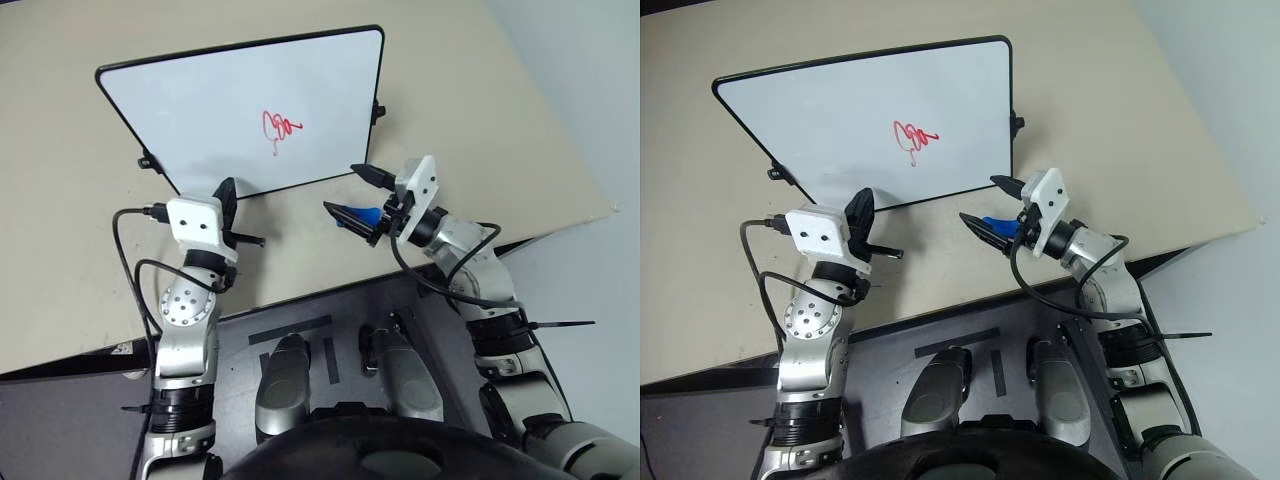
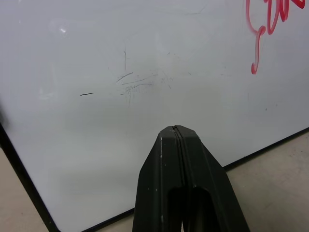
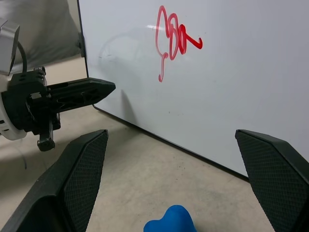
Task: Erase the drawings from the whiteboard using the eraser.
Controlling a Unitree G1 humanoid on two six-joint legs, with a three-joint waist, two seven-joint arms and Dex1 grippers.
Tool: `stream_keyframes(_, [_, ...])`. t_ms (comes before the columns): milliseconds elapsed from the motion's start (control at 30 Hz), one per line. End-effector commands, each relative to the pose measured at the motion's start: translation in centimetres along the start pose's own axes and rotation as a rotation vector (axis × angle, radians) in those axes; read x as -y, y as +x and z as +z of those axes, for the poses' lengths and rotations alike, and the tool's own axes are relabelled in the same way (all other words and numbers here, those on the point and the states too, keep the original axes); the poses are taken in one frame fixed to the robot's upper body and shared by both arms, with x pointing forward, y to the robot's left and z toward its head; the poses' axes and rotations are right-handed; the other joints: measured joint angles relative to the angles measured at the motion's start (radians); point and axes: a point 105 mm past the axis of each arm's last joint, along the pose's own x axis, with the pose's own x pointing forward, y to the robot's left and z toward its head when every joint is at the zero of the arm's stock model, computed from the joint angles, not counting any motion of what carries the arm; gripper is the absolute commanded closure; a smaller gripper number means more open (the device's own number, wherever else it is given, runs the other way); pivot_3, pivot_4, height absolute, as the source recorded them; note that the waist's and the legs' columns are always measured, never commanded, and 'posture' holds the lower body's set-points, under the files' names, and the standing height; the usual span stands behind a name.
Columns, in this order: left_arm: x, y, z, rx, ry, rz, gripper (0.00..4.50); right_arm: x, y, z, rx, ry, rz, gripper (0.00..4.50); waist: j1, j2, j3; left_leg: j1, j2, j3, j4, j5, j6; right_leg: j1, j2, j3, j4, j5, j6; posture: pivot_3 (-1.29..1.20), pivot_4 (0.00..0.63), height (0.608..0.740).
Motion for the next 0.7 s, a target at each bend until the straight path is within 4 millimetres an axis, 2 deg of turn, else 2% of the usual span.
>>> stream_keyframes(33, [-0.3,0.0,1.4,0.046,0.012,0.000,4.50,-0.7,0.2,1.2,0.047,-0.024,0.020,0.04,0.000,0.000,0.000,0.000,0.000,0.000,0.000,0.000,0.000,0.000,0.000,0.000,0.000,0.000,0.000,0.00,0.150,0.740])
stream_keyframes(433, [0.3,0.5,1.1,0.044,0.001,-0.026,4.50,-0.9,-0.2,1.2,0.022,-0.060,0.032,0.04,-0.001,0.000,0.000,0.000,0.000,0.000,0.000,0.000,0.000,0.000,0.000,0.000,0.000,0.000,0.000,0.00,0.150,0.740])
stream_keyframes(700, [0.6,-0.6,0.6,0.029,-0.011,0.018,4.50,-0.8,-0.4,0.6,-0.025,-0.091,0.091,0.04,-0.002,0.000,0.000,0.000,0.000,0.000,0.000,-0.001,-0.001,0.000,0.000,0.000,0.000,0.000,0.000,0.00,0.150,0.740])
